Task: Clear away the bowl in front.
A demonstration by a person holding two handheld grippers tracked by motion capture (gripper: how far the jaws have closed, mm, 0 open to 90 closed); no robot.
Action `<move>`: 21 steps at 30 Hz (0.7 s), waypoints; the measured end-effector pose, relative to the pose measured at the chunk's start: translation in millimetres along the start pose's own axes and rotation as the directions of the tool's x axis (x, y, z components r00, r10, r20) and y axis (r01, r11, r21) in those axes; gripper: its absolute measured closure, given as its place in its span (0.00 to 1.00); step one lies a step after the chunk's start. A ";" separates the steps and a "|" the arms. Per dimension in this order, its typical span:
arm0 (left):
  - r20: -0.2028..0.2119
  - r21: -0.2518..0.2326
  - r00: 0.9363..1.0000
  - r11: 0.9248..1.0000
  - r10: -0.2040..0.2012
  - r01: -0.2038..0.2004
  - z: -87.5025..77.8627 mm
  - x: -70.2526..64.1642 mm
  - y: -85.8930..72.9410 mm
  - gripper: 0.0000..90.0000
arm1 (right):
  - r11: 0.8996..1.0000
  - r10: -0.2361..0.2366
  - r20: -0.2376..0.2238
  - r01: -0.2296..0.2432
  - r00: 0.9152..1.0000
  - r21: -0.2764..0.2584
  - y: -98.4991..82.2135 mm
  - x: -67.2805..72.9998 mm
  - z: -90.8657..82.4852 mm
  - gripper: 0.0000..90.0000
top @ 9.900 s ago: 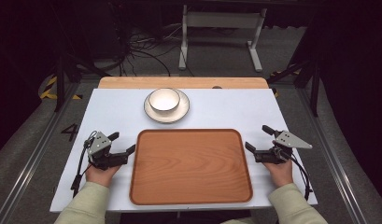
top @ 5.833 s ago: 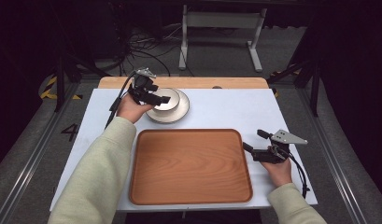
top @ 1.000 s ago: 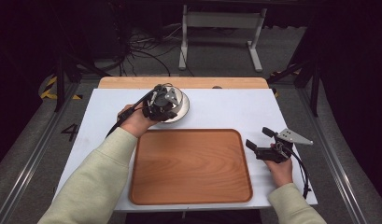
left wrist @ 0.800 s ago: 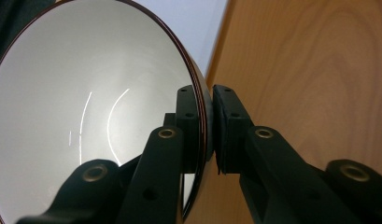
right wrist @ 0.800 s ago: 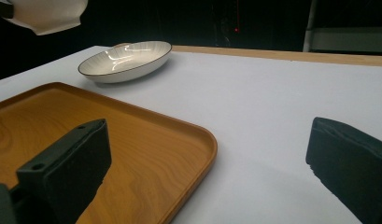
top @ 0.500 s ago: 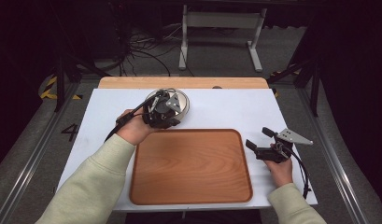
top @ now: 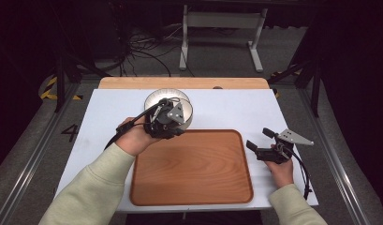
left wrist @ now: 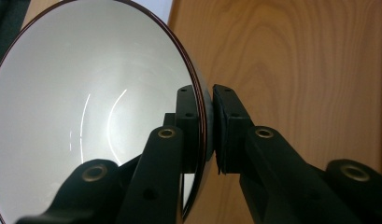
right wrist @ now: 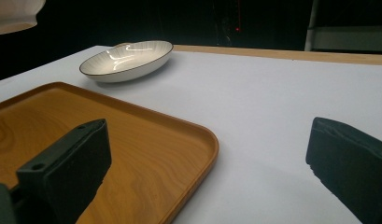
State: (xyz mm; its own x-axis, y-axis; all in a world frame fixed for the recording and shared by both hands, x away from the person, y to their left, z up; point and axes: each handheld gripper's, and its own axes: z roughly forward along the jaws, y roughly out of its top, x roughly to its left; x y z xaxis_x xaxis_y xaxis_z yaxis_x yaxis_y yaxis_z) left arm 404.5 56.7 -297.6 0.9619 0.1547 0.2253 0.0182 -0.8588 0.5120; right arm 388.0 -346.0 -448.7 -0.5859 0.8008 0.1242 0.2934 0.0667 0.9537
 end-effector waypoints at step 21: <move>0.079 -0.008 0.996 0.999 0.044 -0.044 18.7 -29.5 -0.4 0.91 | 1.000 0.001 -0.003 -0.001 1.000 0.000 0.0 -0.1 0.0 0.01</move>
State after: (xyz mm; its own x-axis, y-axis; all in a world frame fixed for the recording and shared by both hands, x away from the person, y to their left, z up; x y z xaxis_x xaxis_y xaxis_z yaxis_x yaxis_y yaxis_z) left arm 381.2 43.4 -320.0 0.9804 0.0770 0.1812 -0.0263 -0.8609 0.5081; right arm 388.1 -346.0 -448.8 -0.5881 0.7989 0.1262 0.2944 0.0661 0.9534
